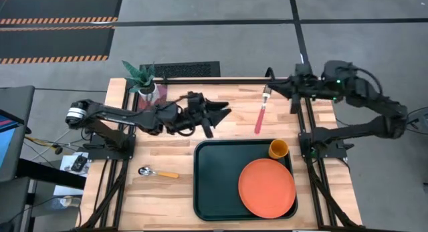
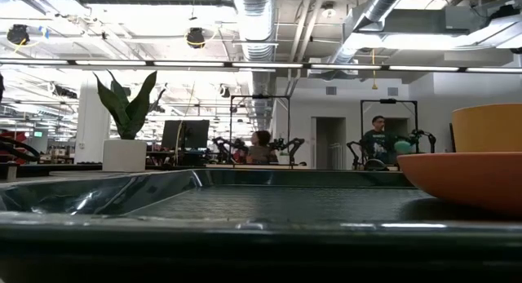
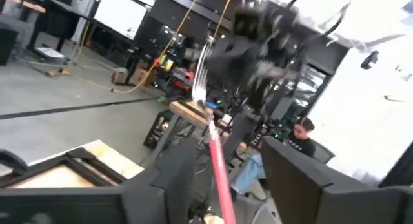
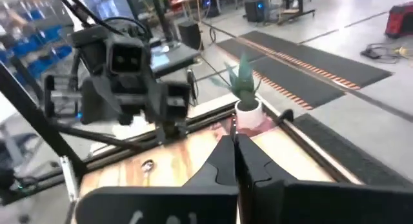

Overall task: Pick and place plate/cup/fork/spoon on tray
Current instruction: Put the pink fork next to the orange plate on the black tray

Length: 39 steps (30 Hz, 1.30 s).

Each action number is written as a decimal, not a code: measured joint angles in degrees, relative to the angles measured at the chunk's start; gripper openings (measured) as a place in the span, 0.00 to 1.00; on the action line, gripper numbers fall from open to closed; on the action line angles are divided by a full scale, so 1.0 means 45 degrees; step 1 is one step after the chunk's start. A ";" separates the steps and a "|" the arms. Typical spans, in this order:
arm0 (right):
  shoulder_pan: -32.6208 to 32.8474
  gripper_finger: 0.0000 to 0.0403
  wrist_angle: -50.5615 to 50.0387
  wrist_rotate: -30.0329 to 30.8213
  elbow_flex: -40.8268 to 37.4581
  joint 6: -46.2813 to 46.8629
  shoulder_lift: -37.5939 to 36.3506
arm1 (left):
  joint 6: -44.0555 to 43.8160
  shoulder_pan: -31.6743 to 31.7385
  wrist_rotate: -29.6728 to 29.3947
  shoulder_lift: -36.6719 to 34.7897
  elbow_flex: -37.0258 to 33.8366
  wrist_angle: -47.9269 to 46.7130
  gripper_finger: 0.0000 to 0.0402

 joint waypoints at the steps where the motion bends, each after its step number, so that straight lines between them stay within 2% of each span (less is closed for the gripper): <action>1: -0.0062 0.00 0.0010 -0.0148 -0.0317 0.0276 -0.0185 | -0.0005 0.0000 -0.0002 -0.0293 0.0000 -0.0210 0.43; 5: 0.0273 0.00 0.0688 -0.1051 -0.2445 0.1537 -0.0456 | 0.0280 -0.0010 -0.0236 -0.1395 0.0005 -0.0520 0.46; 10: 0.2062 0.00 0.6279 -0.1163 -0.6424 0.3283 0.0189 | 0.0596 0.0000 -0.0249 -0.2352 0.0010 -0.0608 0.47; 13: 0.2675 0.00 0.8880 -0.1068 -0.7996 0.4182 0.1158 | 0.0665 -0.0005 -0.0448 -0.2744 0.0010 -0.1089 0.47; 15: 0.3117 0.00 0.9917 -0.0525 -0.8737 0.4409 0.2041 | 0.0665 -0.0010 -0.0781 -0.2922 0.0010 -0.1454 0.47; 20: 0.4182 0.00 1.2272 -0.0202 -0.9121 0.4426 0.4543 | 0.0586 0.0000 -0.1701 -0.3048 0.0010 -0.1898 0.47; 26: 0.5104 0.00 1.5877 -0.0085 -0.9105 0.5219 0.7510 | -0.0090 0.0000 -0.1742 -0.3043 0.0010 -0.1940 0.47; 29: 0.5472 0.00 1.6457 0.0718 -0.9129 0.5575 0.8632 | -0.0384 -0.0010 -0.1625 -0.3043 0.0010 -0.1921 0.47; 34: 0.5968 0.00 1.6694 0.2281 -0.9120 0.6280 0.9527 | -0.0461 -0.0015 -0.1030 -0.3043 0.0010 -0.1918 0.47; 39: 0.6113 0.00 1.6991 0.2425 -0.8746 0.6694 1.0419 | -0.0473 -0.0019 -0.0725 -0.3043 0.0010 -0.1921 0.47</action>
